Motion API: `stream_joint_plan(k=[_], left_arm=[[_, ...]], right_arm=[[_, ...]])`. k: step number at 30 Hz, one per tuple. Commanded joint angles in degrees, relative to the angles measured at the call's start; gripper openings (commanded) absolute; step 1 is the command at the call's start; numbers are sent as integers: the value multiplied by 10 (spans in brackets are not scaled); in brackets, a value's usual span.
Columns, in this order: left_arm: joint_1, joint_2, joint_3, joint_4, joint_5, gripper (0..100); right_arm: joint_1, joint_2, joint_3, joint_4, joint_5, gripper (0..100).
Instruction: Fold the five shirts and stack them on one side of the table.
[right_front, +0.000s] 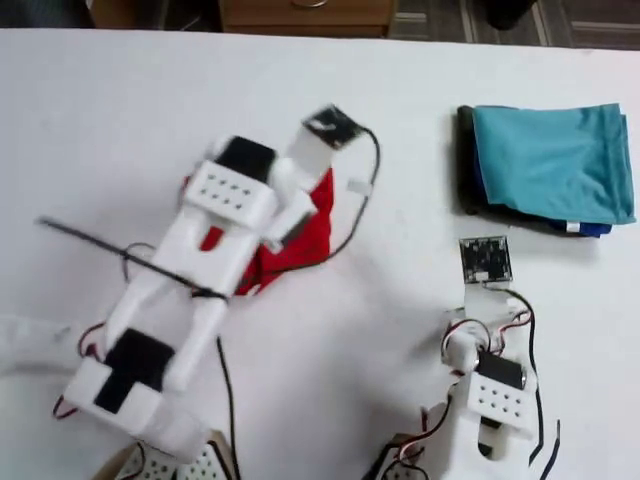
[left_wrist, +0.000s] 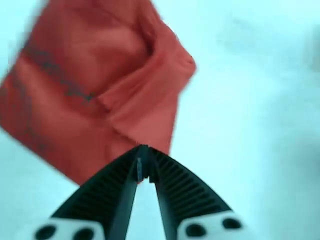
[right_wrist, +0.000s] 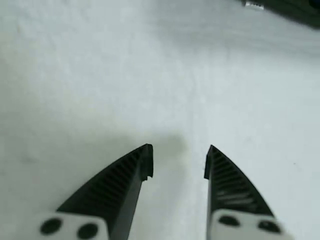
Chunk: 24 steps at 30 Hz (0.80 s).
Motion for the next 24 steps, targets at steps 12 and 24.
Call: stream_joint_plan(k=[12,24], left_arm=[[-76,-33,247,-290,-7,25],[8,92,179,-259,-5,25]], right_arm=[[0,-15,-4,-10,-4,176],[1,-15,-4,-10,-4,176]])
